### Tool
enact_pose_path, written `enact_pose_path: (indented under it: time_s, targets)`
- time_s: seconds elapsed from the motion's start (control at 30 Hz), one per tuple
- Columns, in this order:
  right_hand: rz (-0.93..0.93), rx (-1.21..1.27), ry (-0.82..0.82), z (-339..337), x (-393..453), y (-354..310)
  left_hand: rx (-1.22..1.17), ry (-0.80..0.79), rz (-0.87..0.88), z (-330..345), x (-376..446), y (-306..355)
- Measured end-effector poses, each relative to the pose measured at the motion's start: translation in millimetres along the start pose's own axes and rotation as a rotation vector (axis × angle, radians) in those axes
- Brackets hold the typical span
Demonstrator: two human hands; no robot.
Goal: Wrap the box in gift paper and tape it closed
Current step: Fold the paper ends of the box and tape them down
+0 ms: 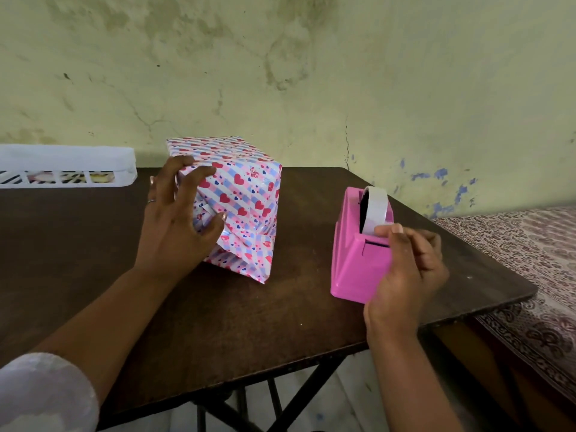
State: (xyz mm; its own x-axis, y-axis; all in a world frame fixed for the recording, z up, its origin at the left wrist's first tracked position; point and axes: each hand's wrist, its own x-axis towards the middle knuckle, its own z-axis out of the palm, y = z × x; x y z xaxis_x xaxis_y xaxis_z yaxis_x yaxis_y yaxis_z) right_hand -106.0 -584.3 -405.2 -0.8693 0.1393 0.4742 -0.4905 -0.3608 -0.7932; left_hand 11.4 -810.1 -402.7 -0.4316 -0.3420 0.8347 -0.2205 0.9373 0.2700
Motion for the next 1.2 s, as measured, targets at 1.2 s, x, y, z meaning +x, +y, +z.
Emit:
enact_pose_path:
  time_s: [1.2]
  targets:
    - [-0.147,-0.339,-0.203,-56.4,-50.6,-19.7,0.048,0.025,0.02,2.9,-1.0,-0.6]
